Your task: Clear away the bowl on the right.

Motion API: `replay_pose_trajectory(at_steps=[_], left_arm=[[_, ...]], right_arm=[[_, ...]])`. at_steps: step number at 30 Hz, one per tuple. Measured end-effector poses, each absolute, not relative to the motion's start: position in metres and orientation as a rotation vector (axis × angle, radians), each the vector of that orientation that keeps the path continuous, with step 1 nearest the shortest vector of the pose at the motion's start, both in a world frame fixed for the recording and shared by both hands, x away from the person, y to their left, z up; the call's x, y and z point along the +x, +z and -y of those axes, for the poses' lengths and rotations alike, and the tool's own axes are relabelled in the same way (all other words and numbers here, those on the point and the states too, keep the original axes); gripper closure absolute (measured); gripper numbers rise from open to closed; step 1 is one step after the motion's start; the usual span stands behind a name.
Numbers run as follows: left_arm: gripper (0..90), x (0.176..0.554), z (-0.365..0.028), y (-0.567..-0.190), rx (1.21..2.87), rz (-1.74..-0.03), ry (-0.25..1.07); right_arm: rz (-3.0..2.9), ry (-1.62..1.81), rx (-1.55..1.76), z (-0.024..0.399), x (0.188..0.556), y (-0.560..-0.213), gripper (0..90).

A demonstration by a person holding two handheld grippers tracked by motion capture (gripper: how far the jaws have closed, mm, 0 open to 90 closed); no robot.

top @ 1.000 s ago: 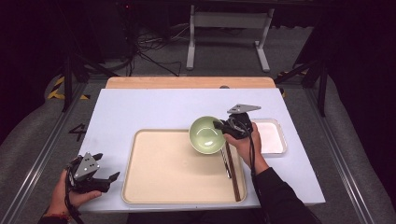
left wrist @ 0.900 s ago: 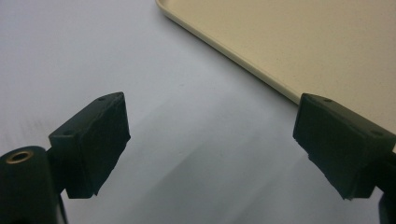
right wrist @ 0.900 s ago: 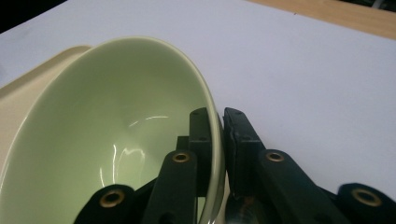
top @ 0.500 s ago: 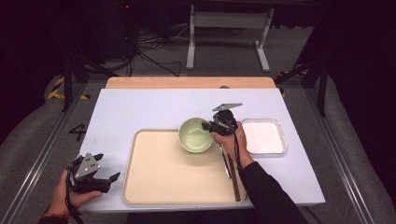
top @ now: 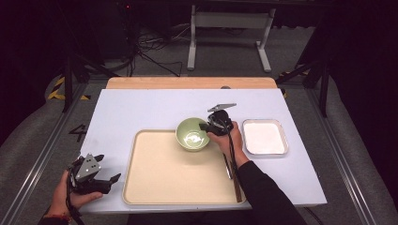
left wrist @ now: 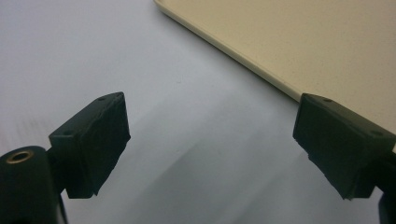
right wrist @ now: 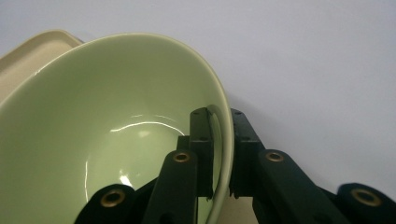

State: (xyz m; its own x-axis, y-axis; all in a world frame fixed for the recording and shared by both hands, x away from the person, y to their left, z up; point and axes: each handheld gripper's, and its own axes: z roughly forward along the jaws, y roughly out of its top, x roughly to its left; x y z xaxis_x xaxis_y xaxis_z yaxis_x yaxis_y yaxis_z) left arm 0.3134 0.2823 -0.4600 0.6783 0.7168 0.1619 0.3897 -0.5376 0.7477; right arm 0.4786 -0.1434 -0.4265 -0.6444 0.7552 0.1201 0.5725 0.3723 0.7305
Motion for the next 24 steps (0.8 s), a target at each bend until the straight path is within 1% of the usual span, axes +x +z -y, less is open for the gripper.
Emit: replay_pose_trajectory(at_steps=[6, 15, 20, 24], left_arm=[[11.6, 0.3131, -0.2817, -0.4604, 2.192, -0.846, 0.600], [11.5, 0.3135, -0.2815, -0.4607, 2.192, -0.850, 0.592], [11.5, 0.3138, -0.2815, -0.4610, 2.196, -0.847, 0.595], [11.4, 0.3137, -0.2825, -0.4606, 2.193, -0.847, 0.597]], right_arm=[[-2.429, 1.100, 1.161, 0.1386, 0.4774, -0.4303, 82.0], [-2.457, 1.060, 1.091, 0.1375, 0.4744, -0.4299, 76.4], [-2.471, 1.041, 1.071, 0.1371, 0.4735, -0.4290, 75.2], [-2.476, 1.051, 1.063, 0.1379, 0.4729, -0.4275, 71.9]])
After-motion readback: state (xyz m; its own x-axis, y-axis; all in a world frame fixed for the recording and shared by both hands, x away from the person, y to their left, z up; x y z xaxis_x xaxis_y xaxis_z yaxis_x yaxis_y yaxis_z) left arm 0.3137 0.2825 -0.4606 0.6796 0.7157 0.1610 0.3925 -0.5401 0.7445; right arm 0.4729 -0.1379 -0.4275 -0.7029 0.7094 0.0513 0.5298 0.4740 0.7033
